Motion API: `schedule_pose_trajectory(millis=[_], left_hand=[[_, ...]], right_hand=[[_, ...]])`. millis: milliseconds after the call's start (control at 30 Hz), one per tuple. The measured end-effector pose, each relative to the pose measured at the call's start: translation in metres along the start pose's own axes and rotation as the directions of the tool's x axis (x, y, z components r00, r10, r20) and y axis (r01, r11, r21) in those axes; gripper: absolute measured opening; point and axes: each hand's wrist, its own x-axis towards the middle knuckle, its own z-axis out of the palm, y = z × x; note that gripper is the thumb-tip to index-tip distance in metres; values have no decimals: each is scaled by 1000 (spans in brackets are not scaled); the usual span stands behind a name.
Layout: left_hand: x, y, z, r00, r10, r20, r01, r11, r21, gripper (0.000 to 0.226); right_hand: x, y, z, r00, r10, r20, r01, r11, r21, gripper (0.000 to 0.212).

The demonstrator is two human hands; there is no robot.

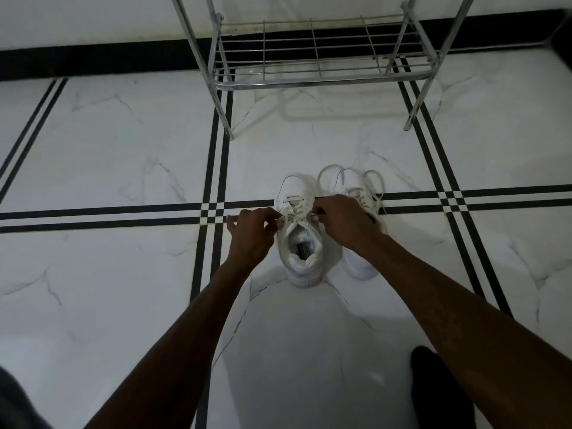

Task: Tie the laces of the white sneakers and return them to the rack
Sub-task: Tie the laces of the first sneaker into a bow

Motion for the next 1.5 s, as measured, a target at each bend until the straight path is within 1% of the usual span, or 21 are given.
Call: schedule_pose_trajectory(millis=[100, 167, 233, 300, 367, 400, 467, 567, 667, 733, 833, 900, 1000, 1067, 1100, 1167, 1233, 1300, 1367, 1433, 1500], left_hand=[[-8, 11, -3, 993, 45, -112, -15, 967, 256, 14], [-11, 15, -4, 988, 94, -123, -40, 922, 385, 22], [-11, 16, -5, 989, 115, -94, -62, 894, 443, 30], [-11, 15, -4, 987, 131, -89, -77, 890, 449, 34], [-12, 14, -5, 988, 118, -99, -74, 927, 368, 26], [-12, 14, -4, 990, 95, -104, -64, 961, 271, 20], [-14, 15, -2, 996, 13, -91, -13, 1000, -5, 11], [-16, 14, 0, 989, -145, 24, 145, 945, -293, 15], [-15, 8, -1, 972, -232, 40, 227, 876, -426, 22], [-13, 2, -5, 960, -278, 31, 261, 847, -462, 27], [-8, -5, -14, 952, -307, 11, 270, 821, -504, 27], [-5, -2, -19, 949, -303, -89, 229, 854, -468, 26], [-1, 16, -19, 929, -187, -320, 81, 945, -316, 25], [2, 40, -14, 927, -55, -370, -40, 969, -244, 18], [2, 54, -11, 937, -10, -348, -76, 970, -231, 16], [2, 87, 2, 975, 30, -219, -88, 961, -261, 16], [4, 114, 21, 1000, 11, -22, -18, 950, -310, 24], [8, 134, 40, 991, -45, 123, 86, 932, -351, 36], [12, 146, 58, 987, -80, 142, 129, 918, -374, 44], [12, 151, 64, 991, -109, 82, 132, 917, -377, 37], [14, 149, 68, 993, -112, 44, 120, 918, -378, 35]], right_hand=[[-1, 0, -1, 999, -35, -36, 31, 994, -108, 10], [-2, -2, 0, 998, -38, -56, 27, 984, -177, 10], [-4, -5, 2, 997, -52, -60, 37, 973, -230, 12], [-5, -6, 4, 998, -40, -47, 29, 974, -226, 14], [-4, -7, 6, 998, 29, -48, -37, 983, -181, 12], [-4, -8, 7, 996, 71, -47, -77, 987, -140, 12], [-6, -11, 10, 990, 142, 3, -142, 988, -59, 13], [-7, -15, 16, 971, 184, 156, -201, 974, 101, 14], [-2, -15, 16, 952, 234, 196, -283, 919, 276, 21], [1, -20, 17, 942, 248, 225, -316, 881, 352, 28], [4, -28, 20, 944, 258, 206, -324, 847, 421, 32], [4, -29, 18, 955, 246, 165, -294, 859, 420, 34], [-2, -24, -4, 964, 264, 23, -239, 828, 506, 29], [-7, -12, -27, 937, 337, -91, -232, 796, 559, 18], [-9, -4, -38, 918, 373, -132, -240, 790, 564, 14], [-15, 19, -59, 877, 443, -184, -282, 786, 550, 7], [-23, 41, -73, 832, 499, -243, -337, 801, 495, 10], [-32, 61, -75, 804, 556, -211, -441, 796, 416, 25], [-39, 74, -65, 804, 593, -45, -532, 752, 389, 42], [-39, 78, -51, 817, 568, 102, -547, 706, 450, 45], [-39, 76, -43, 852, 517, 90, -484, 708, 514, 35]])
